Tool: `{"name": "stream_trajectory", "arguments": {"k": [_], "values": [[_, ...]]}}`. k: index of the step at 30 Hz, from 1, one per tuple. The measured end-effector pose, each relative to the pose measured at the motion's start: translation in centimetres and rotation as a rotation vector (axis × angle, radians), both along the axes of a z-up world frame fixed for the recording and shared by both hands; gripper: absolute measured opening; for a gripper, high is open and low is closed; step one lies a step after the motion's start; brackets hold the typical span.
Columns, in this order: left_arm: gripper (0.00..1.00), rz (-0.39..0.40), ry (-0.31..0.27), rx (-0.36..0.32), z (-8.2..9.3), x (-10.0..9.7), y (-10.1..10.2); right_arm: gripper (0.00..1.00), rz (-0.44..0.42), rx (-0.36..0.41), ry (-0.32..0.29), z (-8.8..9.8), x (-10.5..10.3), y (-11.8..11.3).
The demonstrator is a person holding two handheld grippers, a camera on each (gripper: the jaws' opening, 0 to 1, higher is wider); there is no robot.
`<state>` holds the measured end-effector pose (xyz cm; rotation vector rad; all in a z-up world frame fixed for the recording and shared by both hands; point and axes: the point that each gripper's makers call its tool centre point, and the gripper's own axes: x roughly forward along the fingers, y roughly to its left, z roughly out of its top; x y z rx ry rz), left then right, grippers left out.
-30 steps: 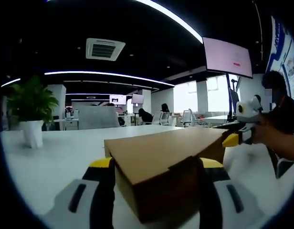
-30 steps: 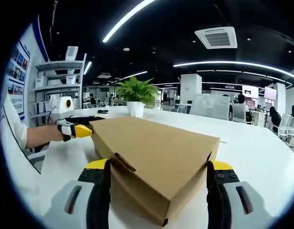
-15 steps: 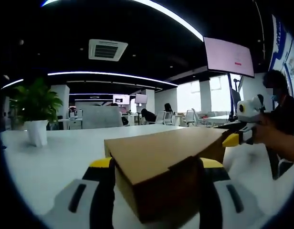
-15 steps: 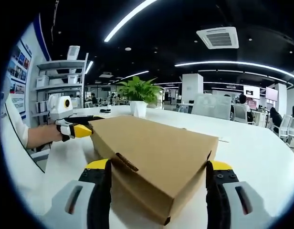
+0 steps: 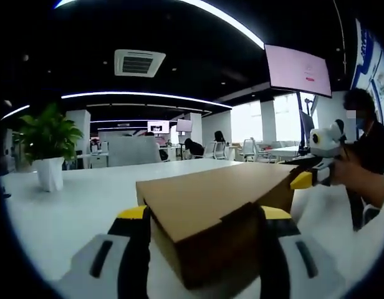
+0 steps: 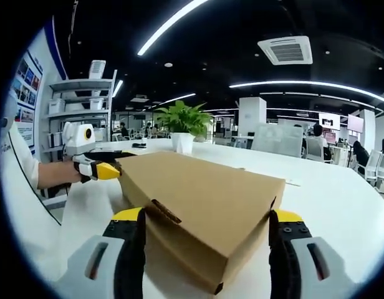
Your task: Operate the shoe box by opening the lid, removing the specified soft item, and placing it in the target area until the item is outside and the box remains undamaged.
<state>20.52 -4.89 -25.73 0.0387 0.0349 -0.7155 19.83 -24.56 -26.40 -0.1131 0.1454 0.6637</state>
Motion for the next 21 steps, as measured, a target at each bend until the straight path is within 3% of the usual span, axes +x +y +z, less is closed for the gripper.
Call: {"name": "stream_trajectory", "arguments": {"k": [21], "values": [[0.7,0.015,-0.019,0.003,0.0,-1.1,0.5,0.83,0.016,0.002,-0.008,0.0,-0.8,0.5]]}}
